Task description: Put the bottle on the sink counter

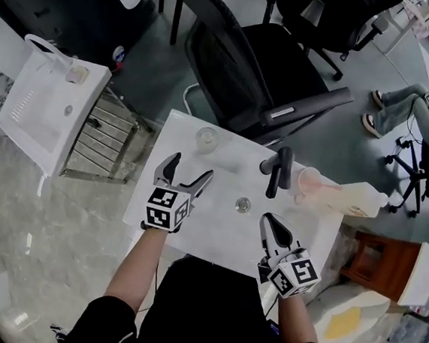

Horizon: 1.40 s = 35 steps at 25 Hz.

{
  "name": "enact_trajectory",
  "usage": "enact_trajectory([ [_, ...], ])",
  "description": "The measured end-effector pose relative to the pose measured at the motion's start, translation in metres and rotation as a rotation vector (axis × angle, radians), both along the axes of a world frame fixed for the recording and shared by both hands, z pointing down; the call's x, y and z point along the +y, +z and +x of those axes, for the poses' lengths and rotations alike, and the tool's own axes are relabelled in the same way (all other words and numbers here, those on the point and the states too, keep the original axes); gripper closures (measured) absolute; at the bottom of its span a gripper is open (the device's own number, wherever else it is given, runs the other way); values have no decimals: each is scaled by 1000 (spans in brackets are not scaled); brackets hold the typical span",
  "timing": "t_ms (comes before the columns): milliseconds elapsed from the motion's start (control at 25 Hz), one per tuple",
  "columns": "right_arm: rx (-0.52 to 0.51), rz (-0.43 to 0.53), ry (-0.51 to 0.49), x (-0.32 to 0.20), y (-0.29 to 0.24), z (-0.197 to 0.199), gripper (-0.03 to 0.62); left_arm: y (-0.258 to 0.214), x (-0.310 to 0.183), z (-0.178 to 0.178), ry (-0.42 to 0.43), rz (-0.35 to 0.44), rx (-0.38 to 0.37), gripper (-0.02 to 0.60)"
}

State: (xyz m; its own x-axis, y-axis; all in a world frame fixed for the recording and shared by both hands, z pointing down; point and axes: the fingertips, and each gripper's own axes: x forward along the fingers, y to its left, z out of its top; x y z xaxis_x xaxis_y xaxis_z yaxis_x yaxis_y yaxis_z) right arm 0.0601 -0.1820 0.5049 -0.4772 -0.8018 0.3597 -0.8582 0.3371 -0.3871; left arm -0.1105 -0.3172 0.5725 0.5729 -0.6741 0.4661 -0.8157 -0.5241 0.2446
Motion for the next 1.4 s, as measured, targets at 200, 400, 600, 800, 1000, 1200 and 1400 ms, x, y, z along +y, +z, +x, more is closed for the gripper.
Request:
enact_trajectory([
  [200,25,68,-16,-11,-12,15,560,-35,15,-12,-78,98,13,303],
  [400,22,185,-69,-17,-48,14,560,-77,36,-22,-151,182,-11,405],
  [600,37,238,-80,-14,-65,23,560,-112,63,-14,-189,245,17,480],
  [800,31,273,-108,-17,-76,26,560,-136,84,-16,-243,273,54,485],
  [1000,24,283,-140,-18,-80,26,562,-153,98,-16,-272,363,19,485],
  [1200,30,298,-136,-23,-84,28,563,-166,108,-9,-254,423,-25,485],
  [1400,41,305,-124,-21,-83,32,565,-161,114,-3,-231,433,-61,488],
])
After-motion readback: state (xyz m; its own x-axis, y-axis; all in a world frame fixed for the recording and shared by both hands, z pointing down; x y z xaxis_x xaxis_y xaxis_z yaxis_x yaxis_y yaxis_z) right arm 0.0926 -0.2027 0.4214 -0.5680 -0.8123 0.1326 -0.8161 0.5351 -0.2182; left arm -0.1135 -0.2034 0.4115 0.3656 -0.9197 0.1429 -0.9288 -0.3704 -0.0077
